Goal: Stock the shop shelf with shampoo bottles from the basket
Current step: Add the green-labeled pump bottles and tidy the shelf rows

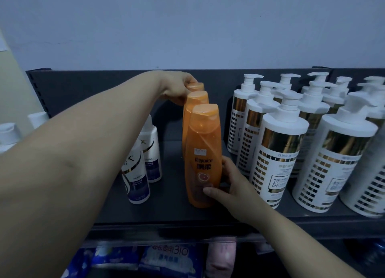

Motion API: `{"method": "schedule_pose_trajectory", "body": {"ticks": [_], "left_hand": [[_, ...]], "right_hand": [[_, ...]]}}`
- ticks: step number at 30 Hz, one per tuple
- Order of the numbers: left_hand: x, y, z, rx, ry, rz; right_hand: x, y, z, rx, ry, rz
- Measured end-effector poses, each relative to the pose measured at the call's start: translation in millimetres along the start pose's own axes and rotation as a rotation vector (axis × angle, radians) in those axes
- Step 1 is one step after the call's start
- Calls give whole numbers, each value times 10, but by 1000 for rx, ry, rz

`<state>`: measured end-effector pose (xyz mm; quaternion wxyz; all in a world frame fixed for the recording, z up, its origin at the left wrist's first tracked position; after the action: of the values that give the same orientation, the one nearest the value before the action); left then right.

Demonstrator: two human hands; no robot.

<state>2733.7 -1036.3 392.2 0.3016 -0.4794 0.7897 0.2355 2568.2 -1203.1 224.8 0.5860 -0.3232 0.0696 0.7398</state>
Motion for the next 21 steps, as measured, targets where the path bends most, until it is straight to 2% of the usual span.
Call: {"method": "schedule_pose_trajectory", "body": {"ticks": [4, 8, 13, 15, 18, 21], "left_hand": [[-131, 170, -87, -26, -42, -145], [-351, 507, -231, 58, -195, -420], [-258, 936, -380, 147, -232, -421], [-296, 1190, -370, 182, -273, -489], [-321, 1613, -203, 193, -283, -603], [-212, 1952, 98, 182, -230, -765]], "right_hand": [[6, 11, 18, 2, -14, 7], [31, 30, 25, -8, -16, 13], [31, 74, 43, -30, -30, 7], [20, 162, 86, -104, 38, -112], [7, 307, 305, -303, 226, -396], [33, 363, 716, -480, 303, -477]]}}
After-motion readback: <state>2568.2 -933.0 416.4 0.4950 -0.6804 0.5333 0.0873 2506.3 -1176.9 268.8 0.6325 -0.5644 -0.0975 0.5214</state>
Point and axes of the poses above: each hand's wrist, its own y-axis away from the middle knuckle, its own x-axis out of the palm, z = x × y, the point moved 3 cm from there along -y, towards the middle knuckle, and after that the axes turned 6 degrees about y, right-handed, at the moved point
